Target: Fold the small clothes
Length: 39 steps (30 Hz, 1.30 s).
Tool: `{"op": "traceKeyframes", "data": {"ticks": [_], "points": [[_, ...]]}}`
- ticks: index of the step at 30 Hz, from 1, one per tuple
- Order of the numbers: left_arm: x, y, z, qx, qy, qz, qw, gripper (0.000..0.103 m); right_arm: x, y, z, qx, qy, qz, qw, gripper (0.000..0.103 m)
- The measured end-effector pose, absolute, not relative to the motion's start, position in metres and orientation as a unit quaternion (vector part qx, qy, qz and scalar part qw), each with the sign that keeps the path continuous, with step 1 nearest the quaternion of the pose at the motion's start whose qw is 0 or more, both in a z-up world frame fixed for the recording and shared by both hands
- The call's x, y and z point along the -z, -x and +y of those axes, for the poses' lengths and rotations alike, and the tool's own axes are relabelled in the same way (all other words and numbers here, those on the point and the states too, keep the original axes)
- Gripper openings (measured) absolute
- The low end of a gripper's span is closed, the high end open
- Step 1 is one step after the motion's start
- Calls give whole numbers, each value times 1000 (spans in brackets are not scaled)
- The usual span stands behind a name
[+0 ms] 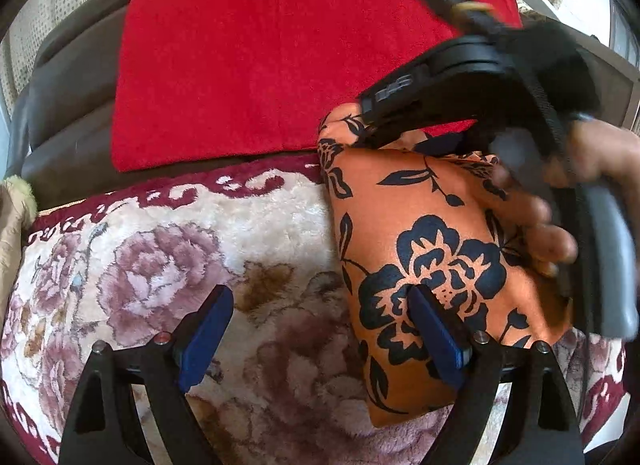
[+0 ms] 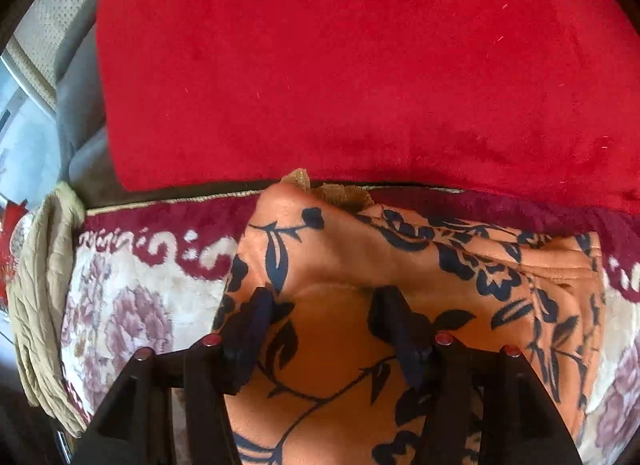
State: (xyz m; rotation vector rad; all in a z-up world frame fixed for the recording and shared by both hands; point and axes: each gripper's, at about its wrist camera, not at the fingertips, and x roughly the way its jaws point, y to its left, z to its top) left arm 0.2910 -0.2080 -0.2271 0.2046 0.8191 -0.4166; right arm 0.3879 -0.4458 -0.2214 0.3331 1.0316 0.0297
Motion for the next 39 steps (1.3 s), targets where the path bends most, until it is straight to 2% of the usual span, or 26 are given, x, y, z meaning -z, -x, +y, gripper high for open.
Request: {"op": "traceKeyframes", "data": {"ticks": [8,12,15,30,39], "points": [[214,-281,-202,173,-108,357,912,90,179,-277,-447,69,-103,406,905,62],[230,-284,-211,159,-127,380,902,90,196,-229,-465,112,-136,401,899,62],[226,-277,-215,150,-146,362,908,90,226,-221,-481,105,-168,431,880,61],[210,-274,-214,163,-105,336,922,90,179,-181,-468,176,-90,323,926,62],[208,-274,-217,168,-97,334,922,90,183,-190,-463,198,-68,327,922,62]]}}
